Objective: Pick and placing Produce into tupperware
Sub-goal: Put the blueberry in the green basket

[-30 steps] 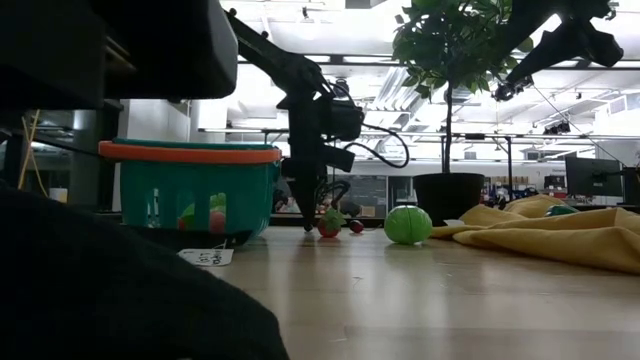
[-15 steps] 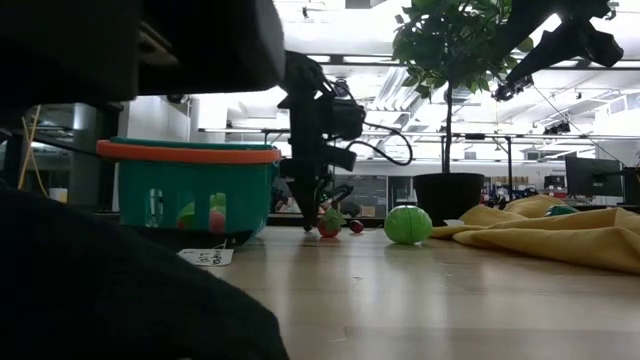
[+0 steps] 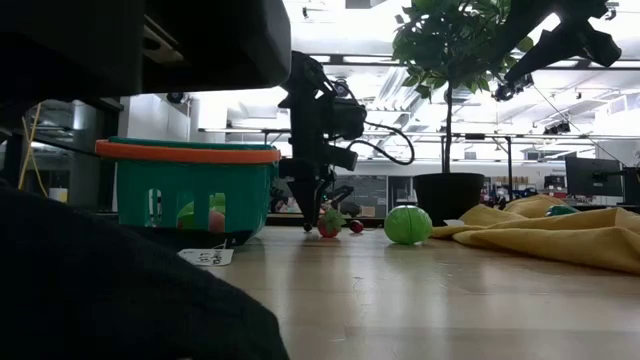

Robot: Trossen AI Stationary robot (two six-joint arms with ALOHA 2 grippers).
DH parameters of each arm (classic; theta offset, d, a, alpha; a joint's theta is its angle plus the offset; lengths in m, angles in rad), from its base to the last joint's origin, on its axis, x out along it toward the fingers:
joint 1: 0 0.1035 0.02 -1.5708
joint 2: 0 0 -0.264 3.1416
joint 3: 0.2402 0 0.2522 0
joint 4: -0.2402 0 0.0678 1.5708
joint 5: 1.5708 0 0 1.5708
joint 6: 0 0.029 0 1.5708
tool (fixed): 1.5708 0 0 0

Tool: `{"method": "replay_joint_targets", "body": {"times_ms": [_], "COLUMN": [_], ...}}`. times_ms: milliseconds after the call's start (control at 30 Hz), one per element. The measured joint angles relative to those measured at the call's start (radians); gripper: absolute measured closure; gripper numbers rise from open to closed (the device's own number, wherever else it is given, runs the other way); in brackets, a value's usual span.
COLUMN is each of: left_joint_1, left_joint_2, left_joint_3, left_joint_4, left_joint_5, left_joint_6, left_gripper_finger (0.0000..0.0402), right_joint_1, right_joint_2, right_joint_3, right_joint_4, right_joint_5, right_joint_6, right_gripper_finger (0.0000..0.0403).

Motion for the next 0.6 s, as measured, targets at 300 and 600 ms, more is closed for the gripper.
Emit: {"method": "replay_joint_targets", "body": {"times_ms": [300,600], "left_joint_1": [0.000,0.000], "left_joint_2": [0.000,0.000], "left_joint_3": [0.000,0.000], "left_joint_4": [0.000,-0.003], "left_joint_5": [0.000,0.000], "left_joint_6": [0.004,0.106], "left_gripper_finger": [0.0287,0.0286], "right_joint_1": [0.000,0.000], "right_joint_2": [0.000,0.000], "right_joint_3": [0.000,0.000], "right_joint_4": [0.000,0.006], "right_joint_5": [0.000,-0.001], "right_joint_6": [0.000,0.000], "right_gripper_finger": [0.0234,0.0234]}}
